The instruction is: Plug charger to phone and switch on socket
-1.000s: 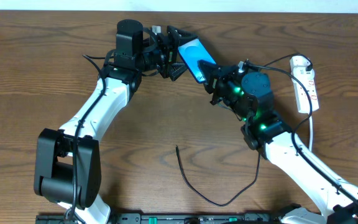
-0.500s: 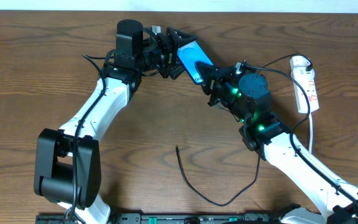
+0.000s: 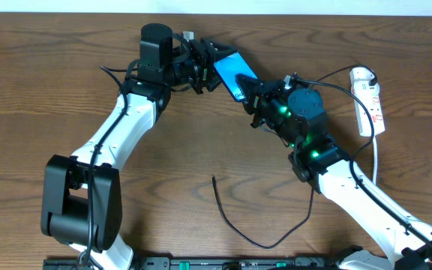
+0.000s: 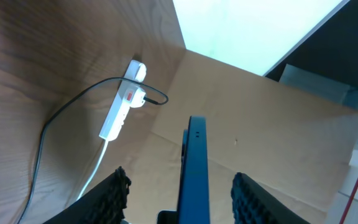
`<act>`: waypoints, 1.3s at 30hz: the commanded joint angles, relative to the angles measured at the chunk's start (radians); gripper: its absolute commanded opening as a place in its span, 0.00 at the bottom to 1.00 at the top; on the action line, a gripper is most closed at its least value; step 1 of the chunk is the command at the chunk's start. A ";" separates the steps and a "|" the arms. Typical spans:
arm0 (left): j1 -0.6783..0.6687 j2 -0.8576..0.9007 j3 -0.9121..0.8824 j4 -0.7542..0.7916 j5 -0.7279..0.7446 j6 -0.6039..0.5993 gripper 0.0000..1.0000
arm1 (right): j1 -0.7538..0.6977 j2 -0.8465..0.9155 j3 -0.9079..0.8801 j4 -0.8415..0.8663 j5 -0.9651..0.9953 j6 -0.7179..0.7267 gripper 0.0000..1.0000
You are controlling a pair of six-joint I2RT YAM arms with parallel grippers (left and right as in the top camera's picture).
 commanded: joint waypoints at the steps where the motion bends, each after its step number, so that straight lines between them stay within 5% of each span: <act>1: -0.001 -0.024 0.003 0.003 -0.006 0.009 0.52 | 0.019 -0.005 0.018 0.017 0.011 0.005 0.01; 11: -0.001 -0.024 0.003 0.003 -0.005 0.009 0.49 | 0.024 -0.005 0.018 0.017 0.011 0.005 0.01; 39: -0.001 -0.024 0.003 0.002 -0.006 0.010 0.19 | 0.031 -0.005 0.018 0.016 0.011 0.005 0.01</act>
